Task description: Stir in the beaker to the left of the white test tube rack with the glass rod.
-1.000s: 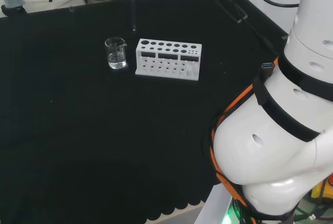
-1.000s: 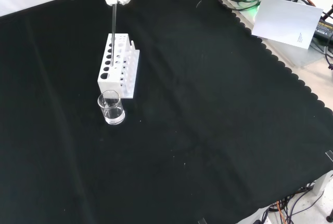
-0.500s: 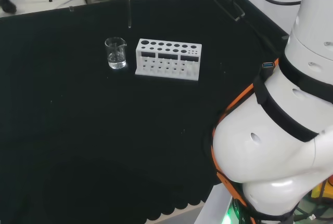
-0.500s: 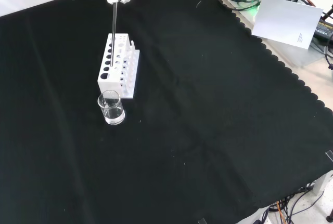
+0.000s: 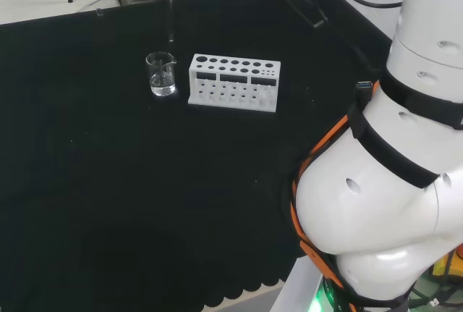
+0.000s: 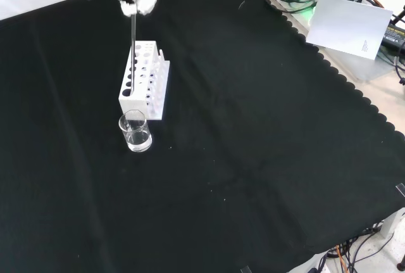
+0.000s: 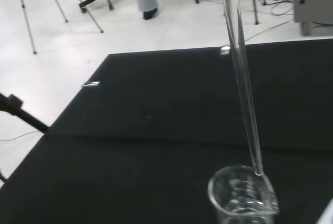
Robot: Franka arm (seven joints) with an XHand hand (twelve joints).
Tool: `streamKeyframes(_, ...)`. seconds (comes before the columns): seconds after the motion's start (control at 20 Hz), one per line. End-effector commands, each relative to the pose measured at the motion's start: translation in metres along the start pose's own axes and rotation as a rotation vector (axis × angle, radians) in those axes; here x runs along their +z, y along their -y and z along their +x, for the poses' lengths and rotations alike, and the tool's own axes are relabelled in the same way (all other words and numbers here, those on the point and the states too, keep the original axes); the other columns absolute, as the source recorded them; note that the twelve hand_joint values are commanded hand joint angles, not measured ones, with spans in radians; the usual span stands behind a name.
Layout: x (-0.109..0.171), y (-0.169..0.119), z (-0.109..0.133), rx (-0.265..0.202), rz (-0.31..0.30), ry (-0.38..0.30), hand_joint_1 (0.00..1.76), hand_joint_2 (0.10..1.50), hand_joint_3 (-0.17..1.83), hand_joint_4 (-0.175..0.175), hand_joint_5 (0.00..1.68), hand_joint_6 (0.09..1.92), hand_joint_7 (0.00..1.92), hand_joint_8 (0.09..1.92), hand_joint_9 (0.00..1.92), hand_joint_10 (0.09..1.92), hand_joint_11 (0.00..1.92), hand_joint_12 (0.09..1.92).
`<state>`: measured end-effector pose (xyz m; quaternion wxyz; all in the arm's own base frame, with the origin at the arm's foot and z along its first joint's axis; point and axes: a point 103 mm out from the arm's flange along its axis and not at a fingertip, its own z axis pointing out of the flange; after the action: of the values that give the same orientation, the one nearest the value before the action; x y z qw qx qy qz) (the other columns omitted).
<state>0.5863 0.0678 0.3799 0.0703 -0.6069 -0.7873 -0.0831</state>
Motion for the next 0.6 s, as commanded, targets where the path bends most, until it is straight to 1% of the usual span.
streamKeyframes(0.05, 0.014, -0.021, 0.02, -0.07, 0.016, -0.034, 1.31, 1.12, -0.17, -0.175, 1.28, 0.21, 1.15, 1.07, 1.73, 0.78, 1.75, 0.64)
streamKeyframes(0.35, 0.027, -0.031, 0.014, -0.086, 0.043, -0.044, 1.31, 1.12, -0.17, -0.175, 1.28, 0.21, 1.15, 1.07, 1.73, 0.78, 1.75, 0.65)
streamKeyframes(0.6, 0.038, -0.036, -0.003, -0.066, 0.061, -0.05, 1.31, 1.12, -0.17, -0.175, 1.28, 0.2, 1.15, 1.07, 1.73, 0.78, 1.75, 0.65)
